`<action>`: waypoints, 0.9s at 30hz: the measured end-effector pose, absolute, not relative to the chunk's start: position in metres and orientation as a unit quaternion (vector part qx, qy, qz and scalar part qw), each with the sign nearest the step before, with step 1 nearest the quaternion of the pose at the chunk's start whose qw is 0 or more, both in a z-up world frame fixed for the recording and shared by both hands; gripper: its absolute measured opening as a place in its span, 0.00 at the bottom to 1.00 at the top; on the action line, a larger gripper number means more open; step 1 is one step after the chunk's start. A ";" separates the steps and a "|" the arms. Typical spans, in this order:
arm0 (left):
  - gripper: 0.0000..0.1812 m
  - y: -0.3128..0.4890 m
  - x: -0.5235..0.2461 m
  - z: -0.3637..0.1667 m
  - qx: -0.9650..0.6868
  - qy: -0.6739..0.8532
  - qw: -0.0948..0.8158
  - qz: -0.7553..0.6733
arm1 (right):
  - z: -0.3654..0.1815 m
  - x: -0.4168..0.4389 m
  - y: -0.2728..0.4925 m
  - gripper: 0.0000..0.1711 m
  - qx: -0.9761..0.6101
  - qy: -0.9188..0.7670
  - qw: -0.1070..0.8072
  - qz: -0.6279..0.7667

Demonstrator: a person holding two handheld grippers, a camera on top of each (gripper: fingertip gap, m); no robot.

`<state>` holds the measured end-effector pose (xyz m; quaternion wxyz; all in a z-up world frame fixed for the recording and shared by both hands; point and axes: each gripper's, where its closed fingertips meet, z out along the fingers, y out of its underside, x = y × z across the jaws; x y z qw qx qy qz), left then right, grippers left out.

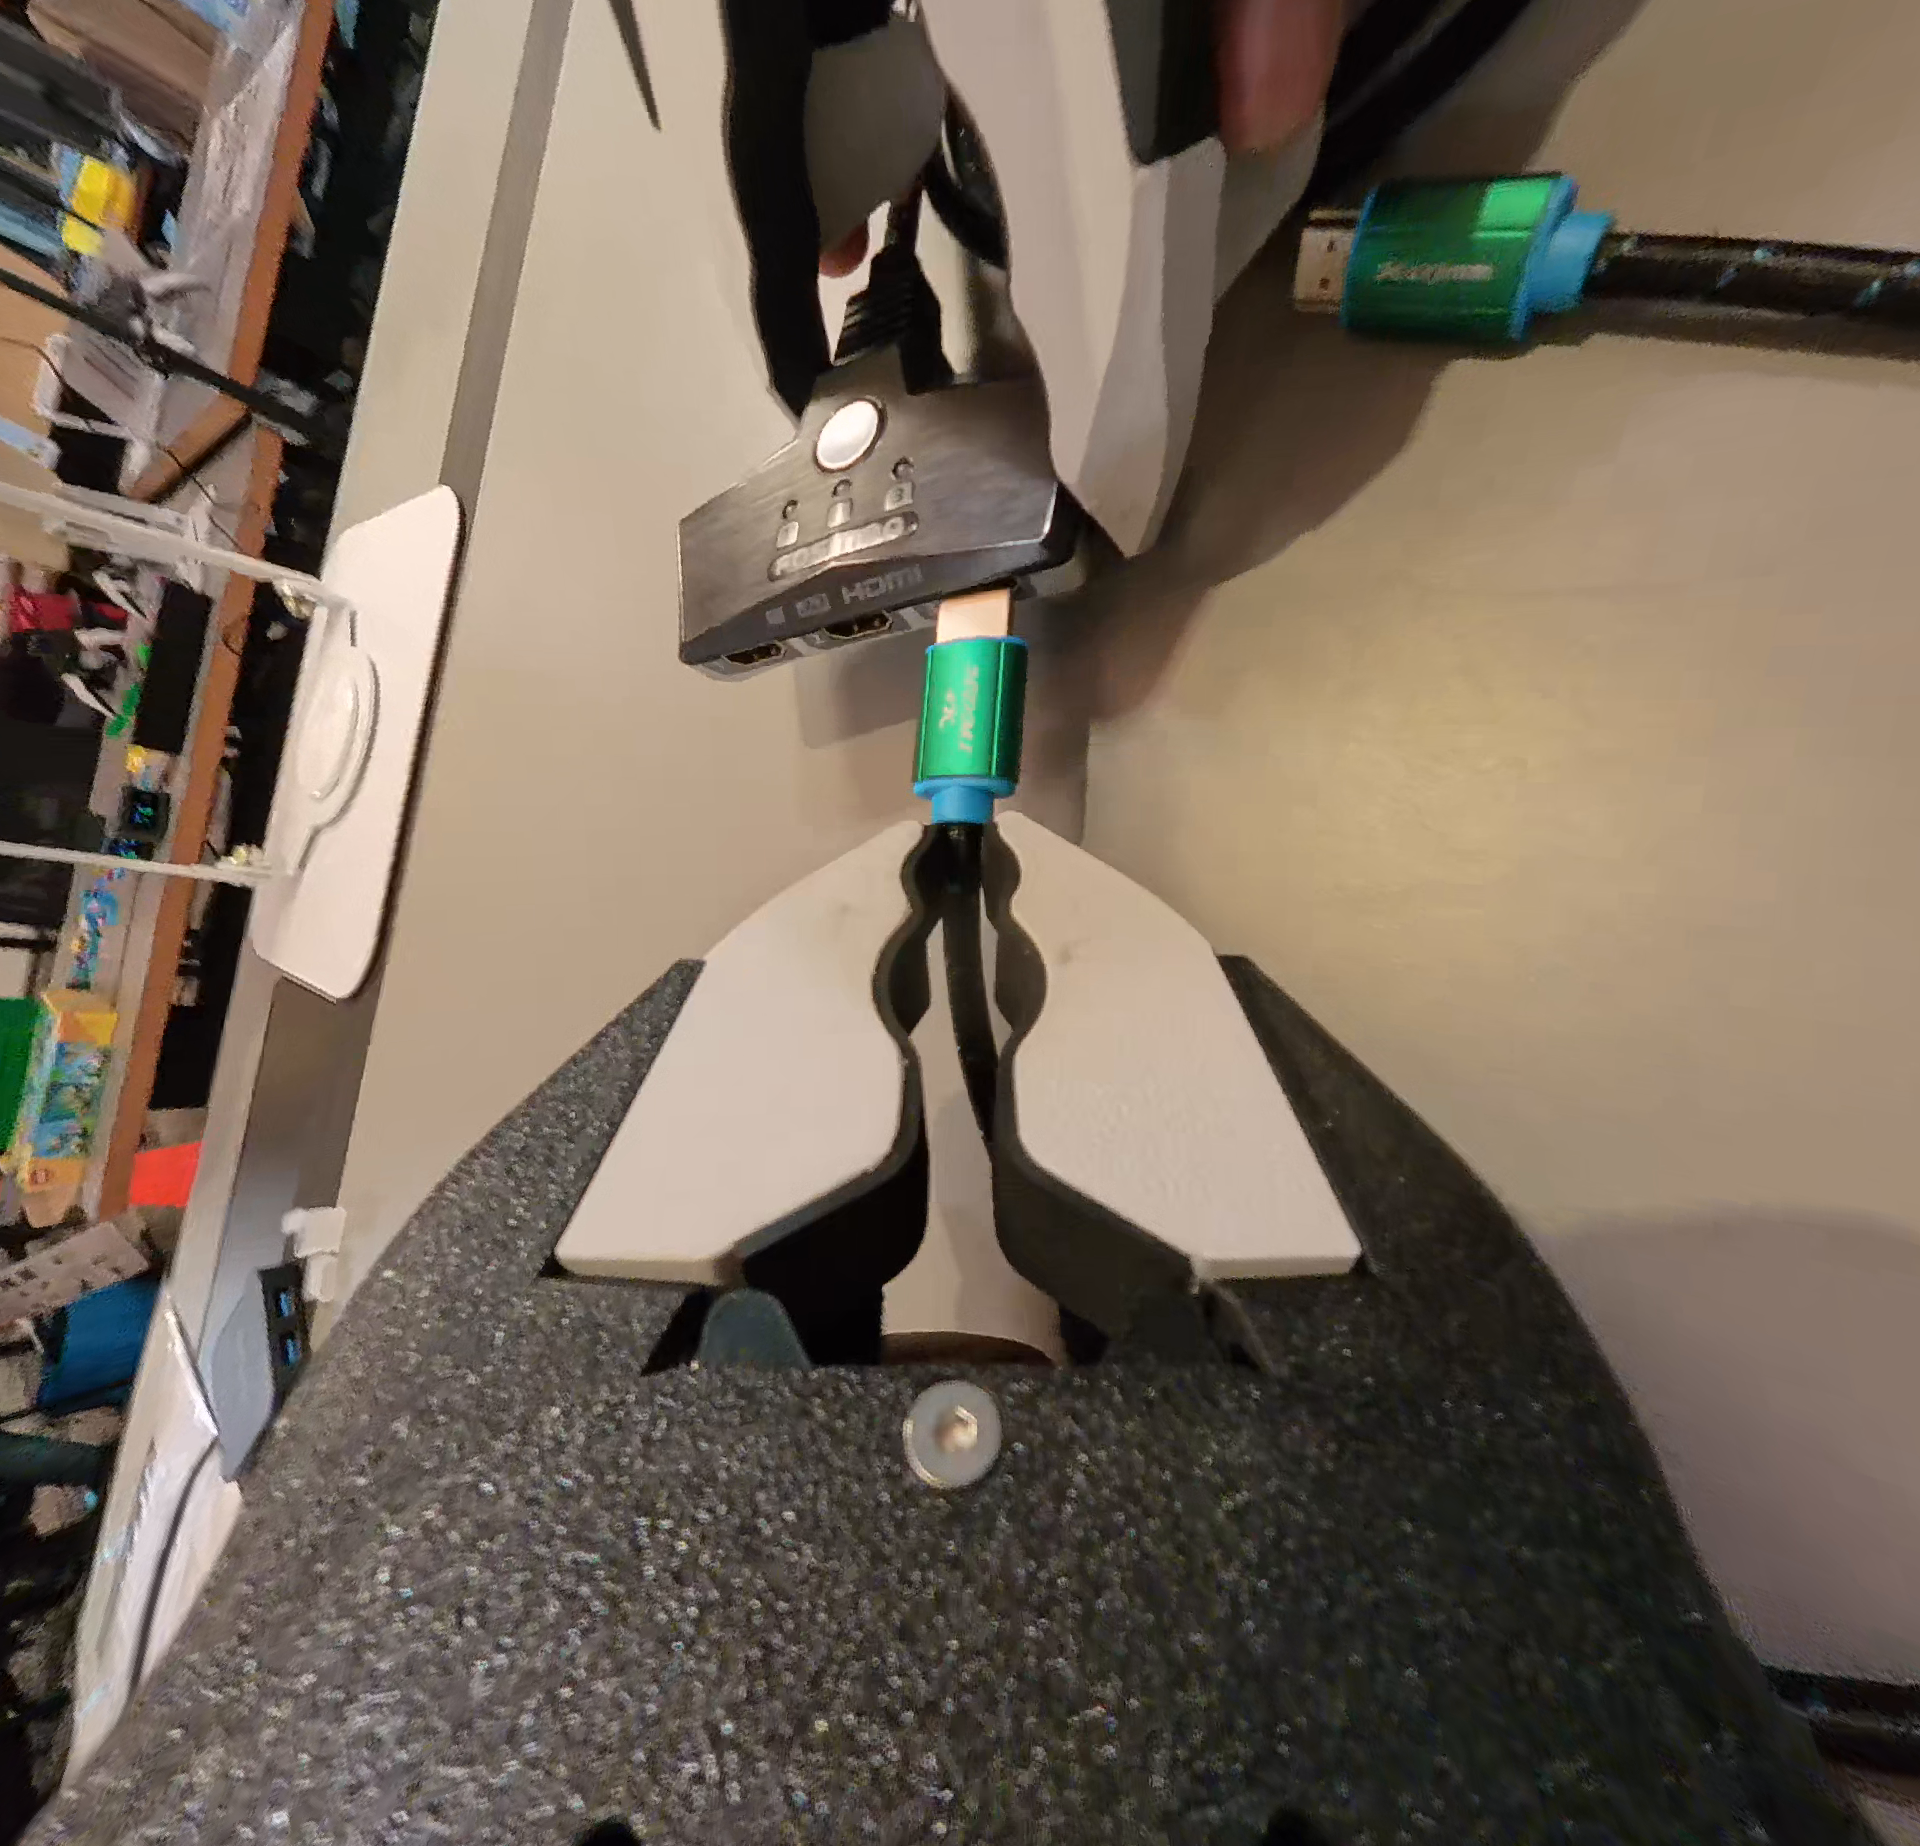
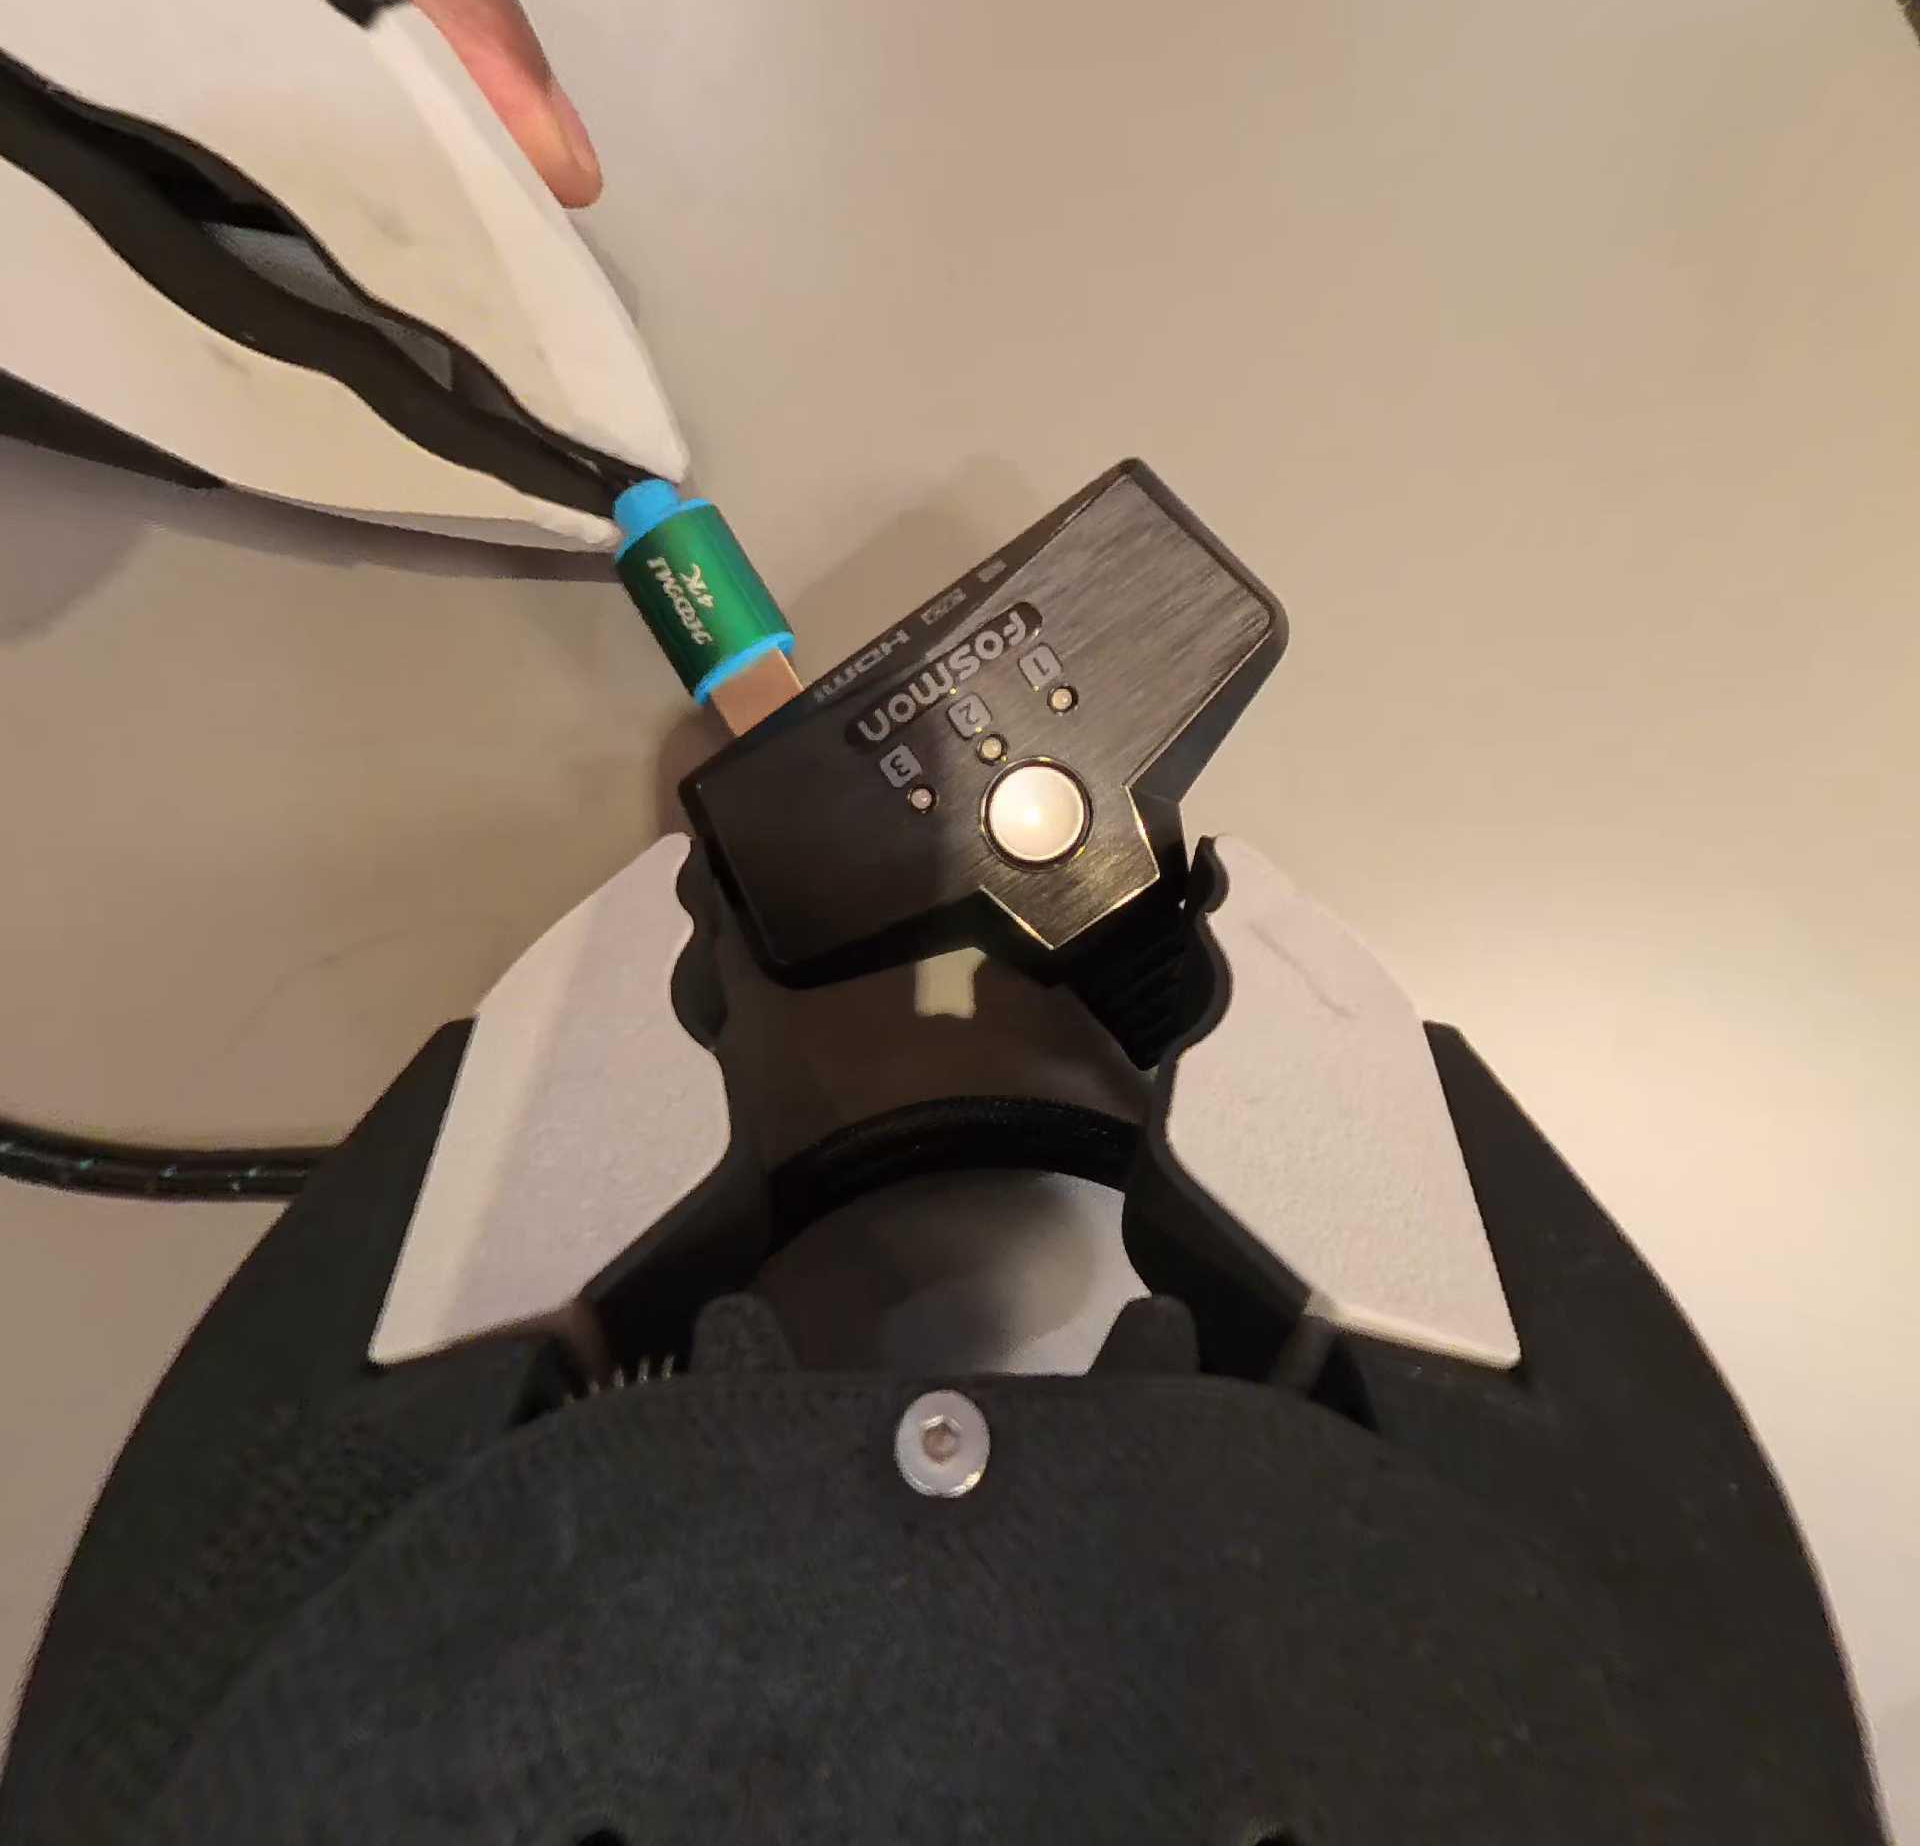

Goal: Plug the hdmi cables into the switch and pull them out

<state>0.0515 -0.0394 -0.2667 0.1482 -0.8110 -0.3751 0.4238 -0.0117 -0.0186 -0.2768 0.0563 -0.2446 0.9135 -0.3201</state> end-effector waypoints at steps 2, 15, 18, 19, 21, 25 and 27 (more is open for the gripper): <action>0.04 -0.038 0.051 -0.264 -0.811 -0.362 0.150 0.435 | -0.280 -0.013 -0.019 0.50 -0.238 0.917 0.052 -0.317; 0.04 -0.033 0.051 -0.257 -0.806 -0.361 0.171 0.437 | -0.279 -0.012 -0.023 0.51 -0.239 0.909 0.061 -0.335; 0.04 -0.031 0.053 -0.259 -0.812 -0.349 0.176 0.434 | -0.279 -0.010 -0.023 0.51 -0.257 0.904 0.054 -0.336; 0.04 -0.031 0.053 -0.259 -0.812 -0.347 0.179 0.433 | -0.279 -0.009 -0.023 0.51 -0.261 0.903 0.054 -0.338; 0.04 -0.032 0.052 -0.260 -0.810 -0.349 0.183 0.434 | -0.279 -0.009 -0.023 0.51 -0.265 0.901 0.053 -0.340; 0.04 -0.031 0.050 -0.260 -0.806 -0.354 0.186 0.436 | -0.279 -0.010 -0.023 0.51 -0.267 0.901 0.043 -0.340; 0.04 -0.029 0.050 -0.262 -0.807 -0.352 0.192 0.433 | -0.280 -0.009 -0.023 0.51 -0.269 0.901 0.041 -0.339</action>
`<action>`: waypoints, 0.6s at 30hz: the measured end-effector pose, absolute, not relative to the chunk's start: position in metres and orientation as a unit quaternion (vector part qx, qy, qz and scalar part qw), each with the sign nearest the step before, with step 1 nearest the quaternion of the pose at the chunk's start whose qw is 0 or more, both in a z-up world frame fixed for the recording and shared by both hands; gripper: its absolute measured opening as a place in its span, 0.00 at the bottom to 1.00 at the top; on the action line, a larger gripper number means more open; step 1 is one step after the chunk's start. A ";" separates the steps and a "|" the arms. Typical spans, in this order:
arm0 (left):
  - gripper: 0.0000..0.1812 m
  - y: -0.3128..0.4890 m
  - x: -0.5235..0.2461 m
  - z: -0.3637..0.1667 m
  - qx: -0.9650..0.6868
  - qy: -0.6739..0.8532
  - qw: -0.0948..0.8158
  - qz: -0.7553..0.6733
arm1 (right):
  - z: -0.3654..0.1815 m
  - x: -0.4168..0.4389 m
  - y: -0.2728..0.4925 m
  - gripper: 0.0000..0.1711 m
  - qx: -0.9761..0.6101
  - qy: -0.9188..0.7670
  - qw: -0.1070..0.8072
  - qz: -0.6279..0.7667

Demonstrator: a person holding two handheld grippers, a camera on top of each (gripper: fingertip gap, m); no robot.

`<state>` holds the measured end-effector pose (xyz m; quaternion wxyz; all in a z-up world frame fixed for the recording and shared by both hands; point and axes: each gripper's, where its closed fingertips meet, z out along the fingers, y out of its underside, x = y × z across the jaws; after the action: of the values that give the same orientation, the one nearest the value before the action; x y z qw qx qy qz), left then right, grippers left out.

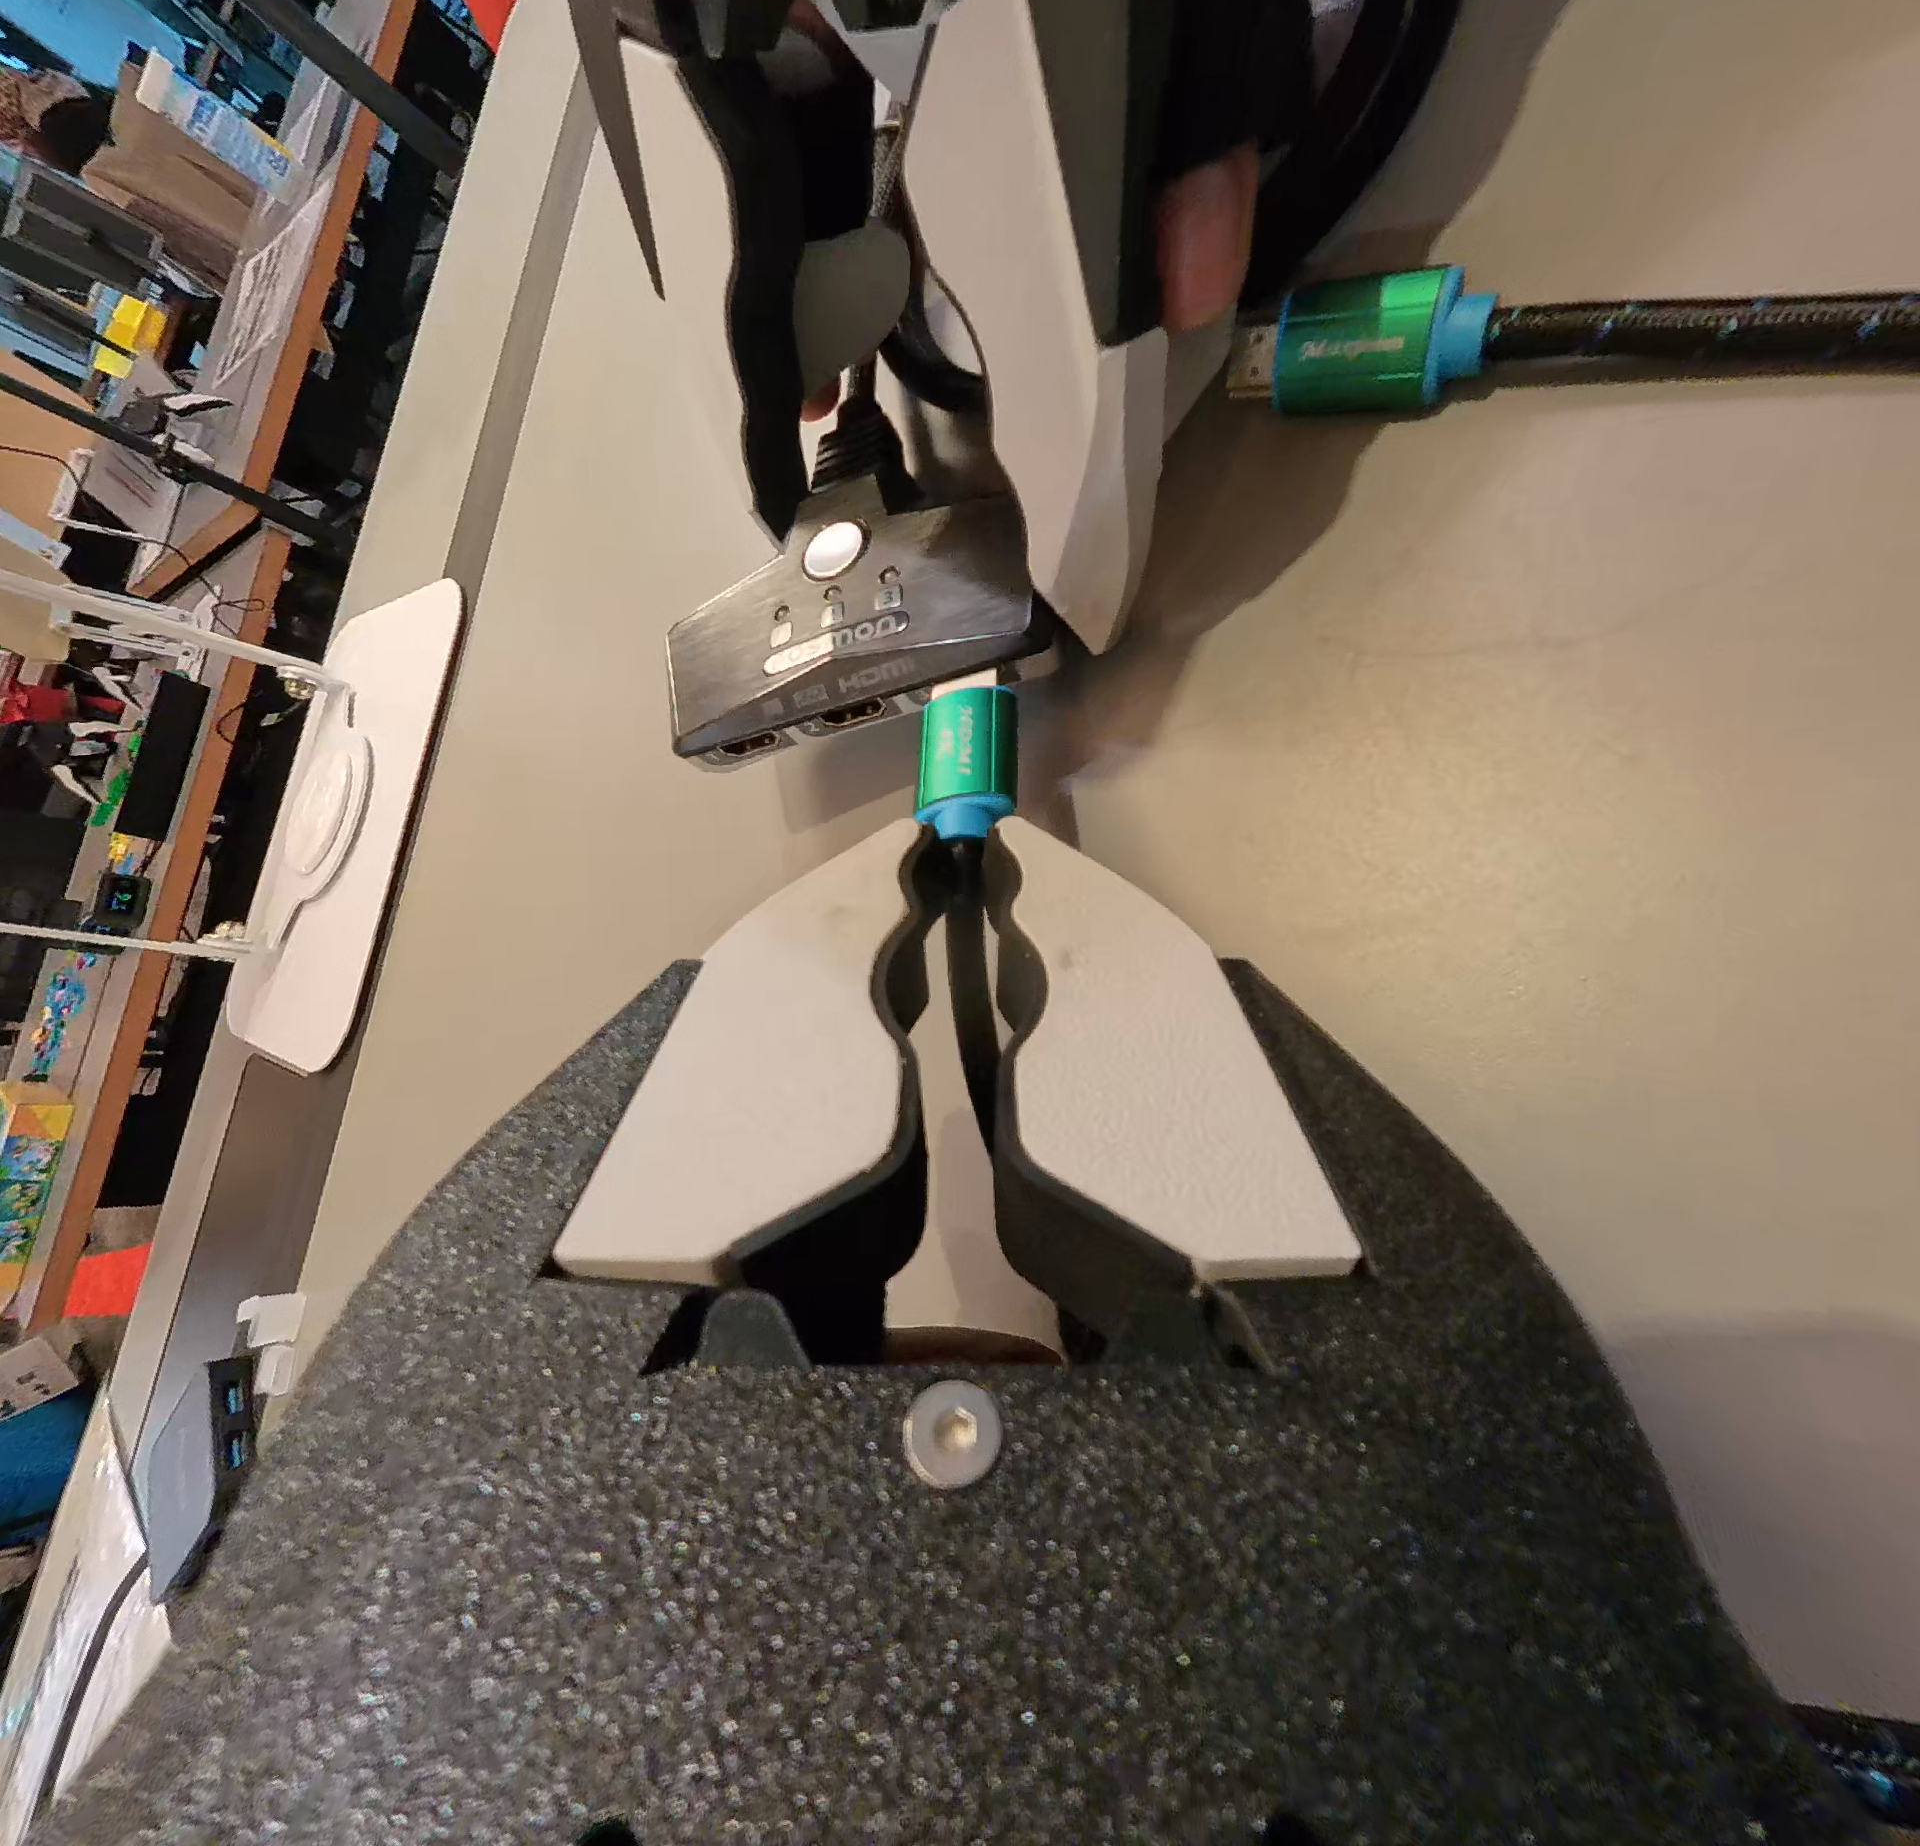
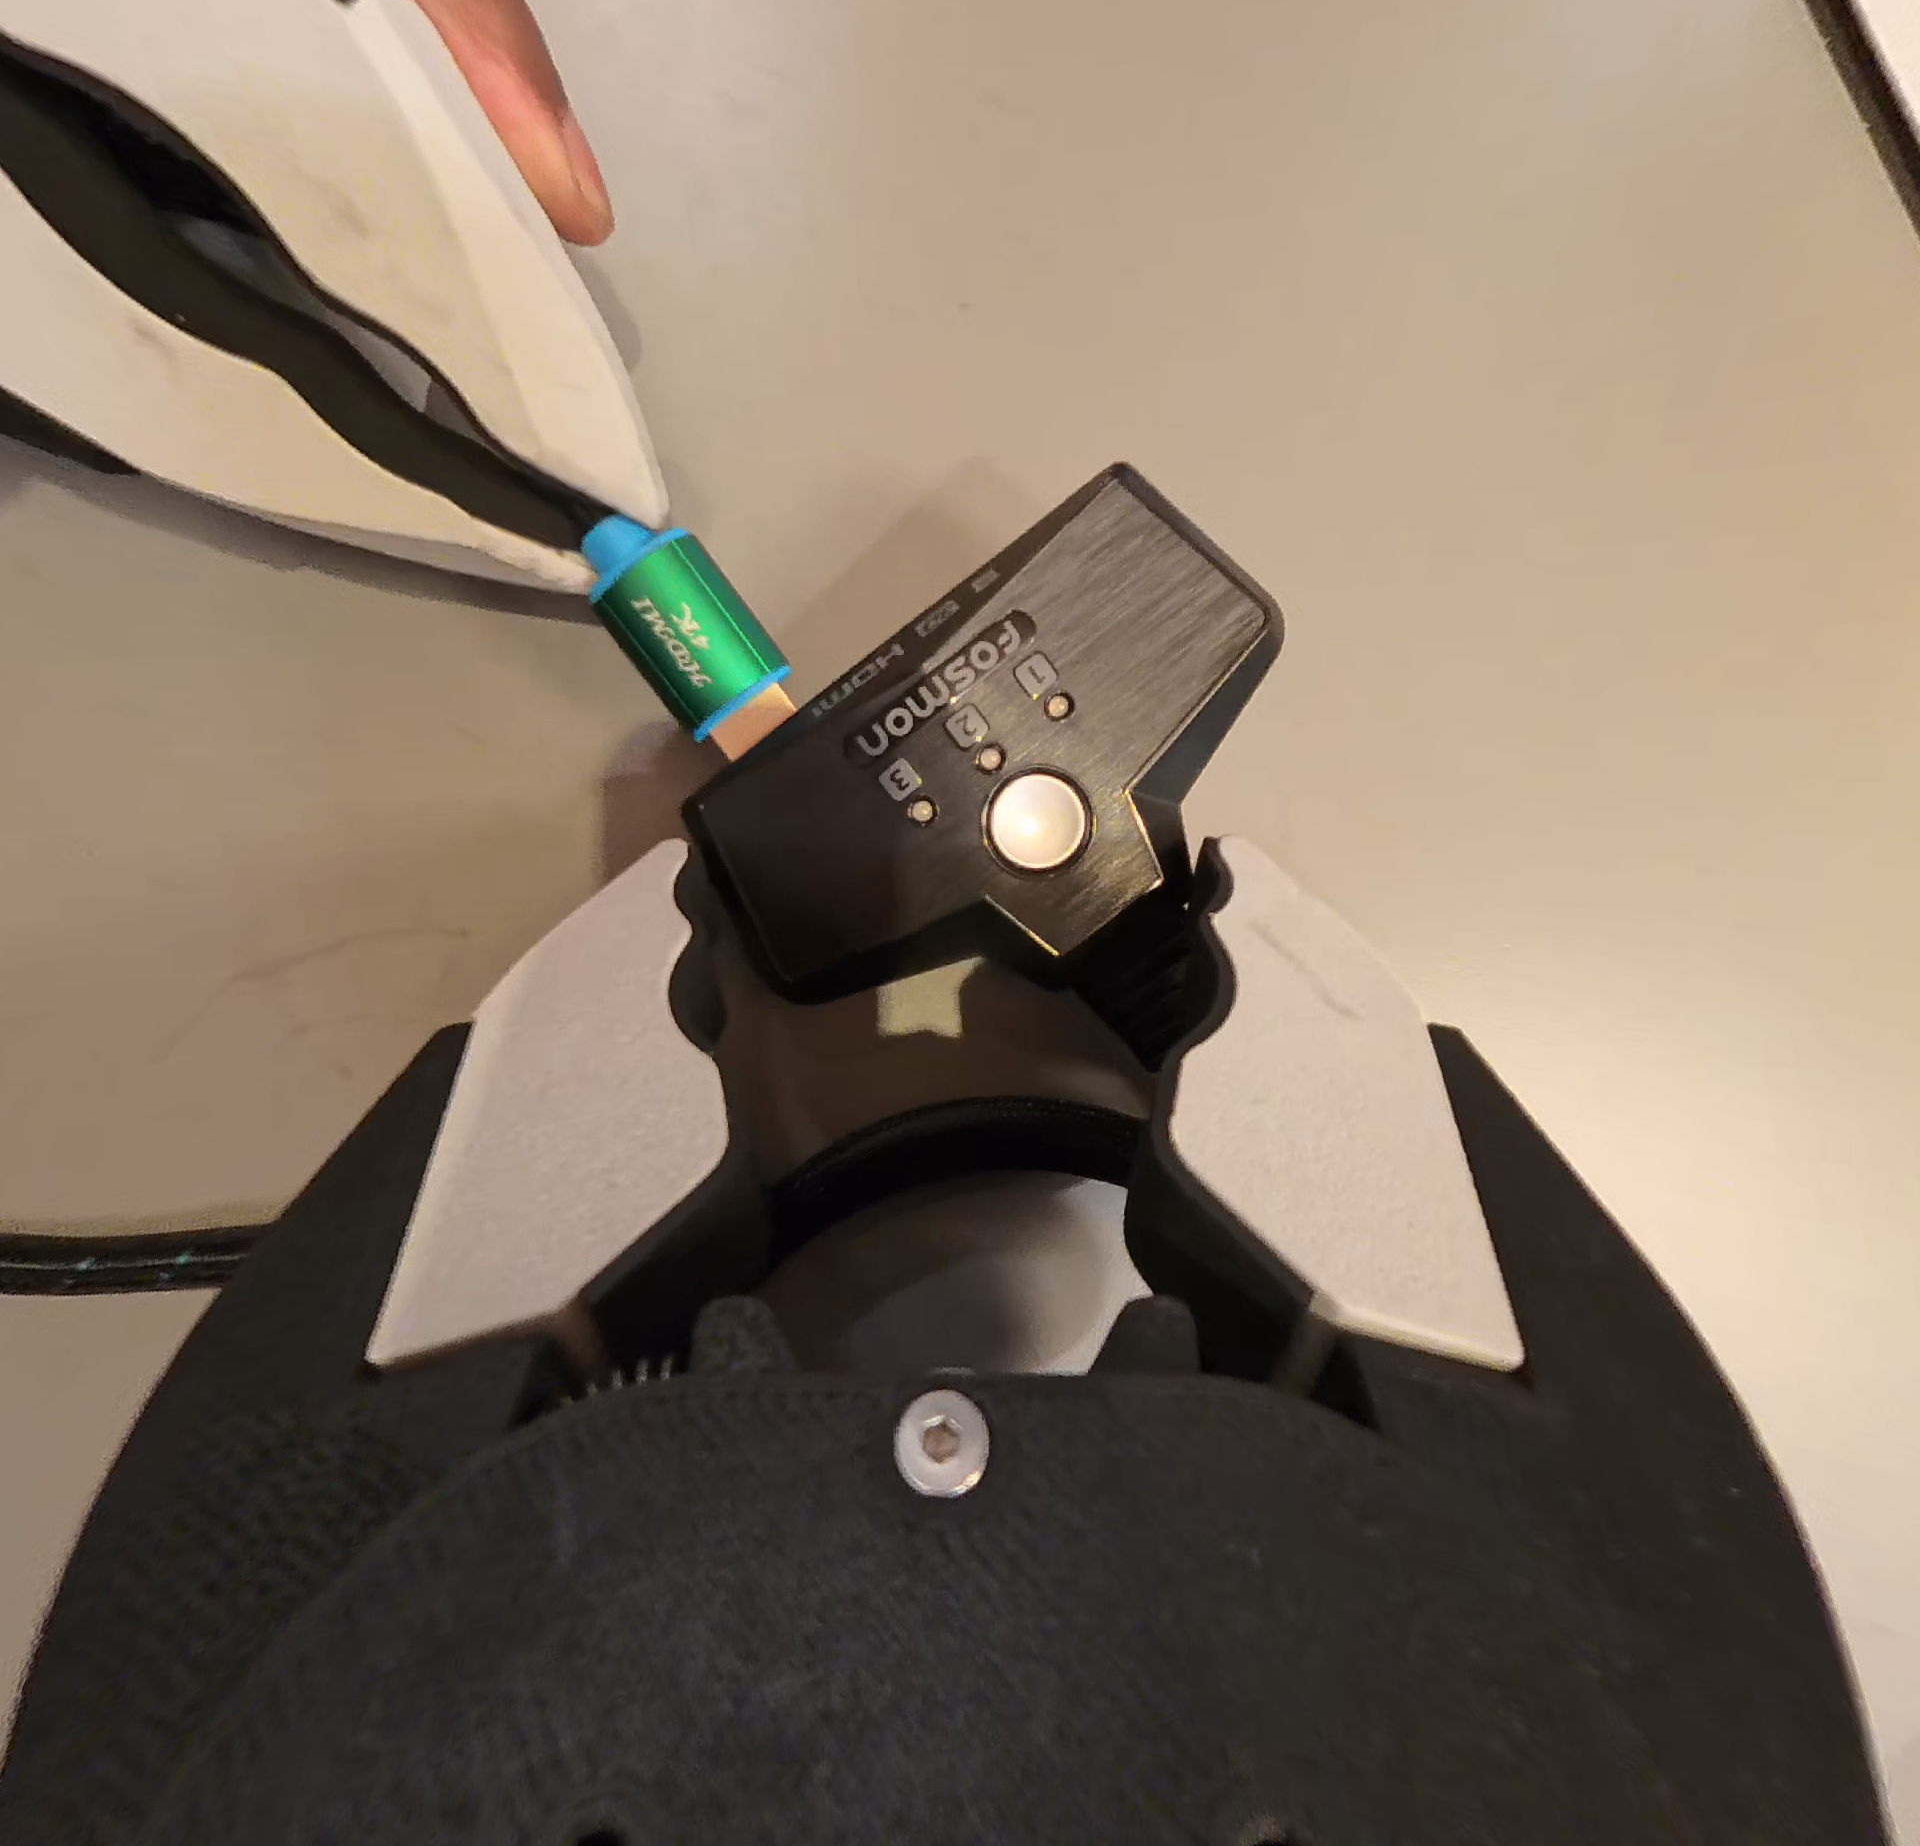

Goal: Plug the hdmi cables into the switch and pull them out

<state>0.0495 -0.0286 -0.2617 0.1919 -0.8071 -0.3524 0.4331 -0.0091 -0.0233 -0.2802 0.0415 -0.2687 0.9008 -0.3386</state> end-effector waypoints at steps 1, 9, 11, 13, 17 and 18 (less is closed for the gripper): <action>0.04 -0.028 0.049 -0.263 -0.808 -0.351 0.192 0.433 | -0.281 -0.009 -0.023 0.51 -0.269 0.901 0.041 -0.337; 0.04 -0.027 0.047 -0.262 -0.800 -0.352 0.216 0.435 | -0.277 -0.010 -0.021 0.51 -0.278 0.896 0.049 -0.343; 0.04 -0.025 0.046 -0.261 -0.798 -0.351 0.225 0.436 | -0.276 -0.013 -0.018 0.51 -0.293 0.891 0.050 -0.343; 0.04 -0.025 0.046 -0.263 -0.798 -0.353 0.225 0.433 | -0.271 -0.016 -0.017 0.50 -0.312 0.881 0.040 -0.352; 0.04 -0.025 0.045 -0.264 -0.797 -0.354 0.230 0.432 | -0.274 -0.025 -0.011 0.52 -0.345 0.877 -0.002 -0.334; 0.04 -0.025 0.045 -0.264 -0.797 -0.353 0.231 0.433 | -0.277 -0.025 -0.010 0.52 -0.348 0.879 -0.004 -0.327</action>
<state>0.0448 -0.0251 -0.2638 0.2311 -0.7966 -0.3531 0.4328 -0.0255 -0.0103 -0.2770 -0.0044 -0.3482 0.8786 -0.3269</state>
